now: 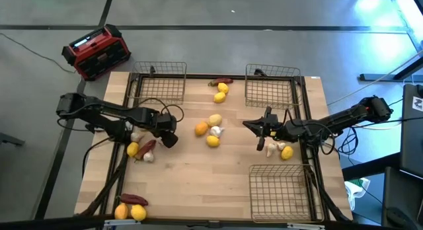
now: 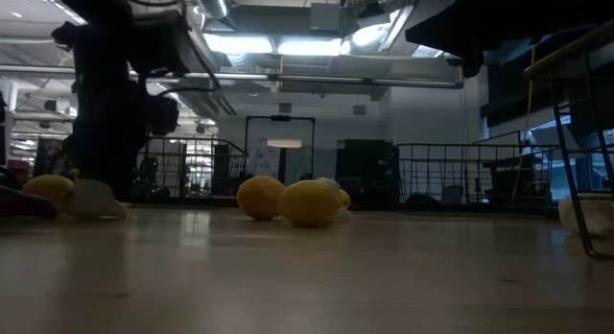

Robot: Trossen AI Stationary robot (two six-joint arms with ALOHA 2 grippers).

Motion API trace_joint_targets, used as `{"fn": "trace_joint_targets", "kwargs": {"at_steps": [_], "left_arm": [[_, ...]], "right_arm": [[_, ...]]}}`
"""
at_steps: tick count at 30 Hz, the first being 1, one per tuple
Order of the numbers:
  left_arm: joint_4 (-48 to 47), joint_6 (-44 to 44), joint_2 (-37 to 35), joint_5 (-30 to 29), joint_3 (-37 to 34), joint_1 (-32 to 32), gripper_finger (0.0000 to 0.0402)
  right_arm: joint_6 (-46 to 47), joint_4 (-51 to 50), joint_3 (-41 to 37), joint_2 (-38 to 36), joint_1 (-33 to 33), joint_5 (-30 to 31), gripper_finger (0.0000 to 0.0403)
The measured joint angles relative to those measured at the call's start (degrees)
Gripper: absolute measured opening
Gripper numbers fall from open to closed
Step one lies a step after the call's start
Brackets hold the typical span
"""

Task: Sort produce into baskets
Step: Put the white garlic into the top left wire basket

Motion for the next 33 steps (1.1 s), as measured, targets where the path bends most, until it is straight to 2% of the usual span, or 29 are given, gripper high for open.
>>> {"fn": "trace_joint_targets", "kwargs": {"at_steps": [9,15,24,28,33], "left_arm": [[-0.1,3.3,5.3,2.5,0.0,0.0,0.0168],[-0.5,6.3,7.0,2.7,0.2,0.0,0.0131],[-0.2,12.0,6.7,2.0,0.1,-0.3,0.0055],[-0.2,13.6,5.6,1.2,0.6,-1.0,0.0048],[0.6,14.1,1.7,-0.3,3.5,-1.7,0.0058]], "right_arm": [[0.0,0.0,0.0,0.0,0.0,0.0,0.0014],[0.0,-0.4,0.0,0.0,0.0,0.0,0.0014],[0.0,-1.0,0.0,0.0,0.0,0.0,0.0014],[0.0,-1.2,0.0,0.0,0.0,0.0,0.0014],[0.0,-1.2,0.0,0.0,0.0,0.0,0.0014]]}}
